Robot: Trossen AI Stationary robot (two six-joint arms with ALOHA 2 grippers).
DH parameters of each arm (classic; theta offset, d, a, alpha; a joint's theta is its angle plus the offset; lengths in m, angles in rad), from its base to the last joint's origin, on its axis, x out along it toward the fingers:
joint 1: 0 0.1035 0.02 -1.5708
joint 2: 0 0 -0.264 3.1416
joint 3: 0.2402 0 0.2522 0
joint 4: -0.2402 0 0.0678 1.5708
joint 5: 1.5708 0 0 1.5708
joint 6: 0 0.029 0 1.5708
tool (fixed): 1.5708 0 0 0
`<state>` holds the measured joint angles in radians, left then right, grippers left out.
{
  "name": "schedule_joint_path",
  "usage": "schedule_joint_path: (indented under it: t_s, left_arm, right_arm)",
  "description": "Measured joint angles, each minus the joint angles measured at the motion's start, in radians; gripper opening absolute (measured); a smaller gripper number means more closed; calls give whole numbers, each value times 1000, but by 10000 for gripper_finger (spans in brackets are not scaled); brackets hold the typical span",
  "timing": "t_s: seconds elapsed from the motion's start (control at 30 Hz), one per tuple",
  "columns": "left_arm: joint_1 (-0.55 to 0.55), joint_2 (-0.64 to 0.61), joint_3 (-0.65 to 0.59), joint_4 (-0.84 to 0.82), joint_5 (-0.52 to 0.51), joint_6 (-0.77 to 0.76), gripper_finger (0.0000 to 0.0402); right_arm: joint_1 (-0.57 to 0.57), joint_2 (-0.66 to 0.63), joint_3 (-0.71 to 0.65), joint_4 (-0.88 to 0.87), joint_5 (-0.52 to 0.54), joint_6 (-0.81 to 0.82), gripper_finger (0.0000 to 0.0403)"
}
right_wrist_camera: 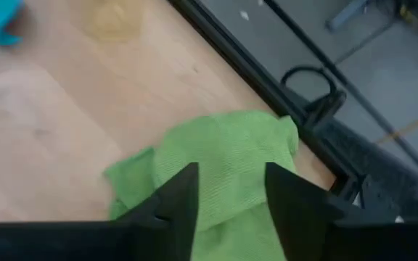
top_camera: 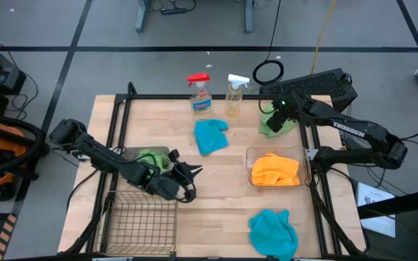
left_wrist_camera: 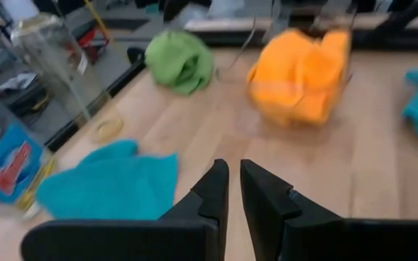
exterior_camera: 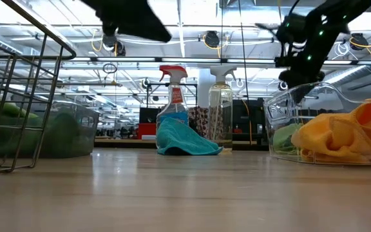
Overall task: Sort microfiber towel by color & place in baskets
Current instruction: Put the green microfiber towel into the black bin
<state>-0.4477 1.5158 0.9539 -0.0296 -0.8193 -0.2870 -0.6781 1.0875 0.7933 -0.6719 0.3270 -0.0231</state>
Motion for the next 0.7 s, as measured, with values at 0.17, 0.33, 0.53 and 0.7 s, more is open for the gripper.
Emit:
schedule_joint_path:
  t_s: [0.17,0.33,0.53,0.7]
  left_arm:
    - [0,0,0,64,3,15,46]
    - [0,0,0,63,3,15,46]
    - [0,0,0,60,3,14,46]
    - [0,1,0,30,4,12,46]
  right_arm:
    - [-94,92,12,25,-45,0,226]
    - [-154,176,63,15,-46,0,270]
    - [-191,254,151,-77,-119,-34,297]
    - [-205,295,207,-171,-125,-102,302]
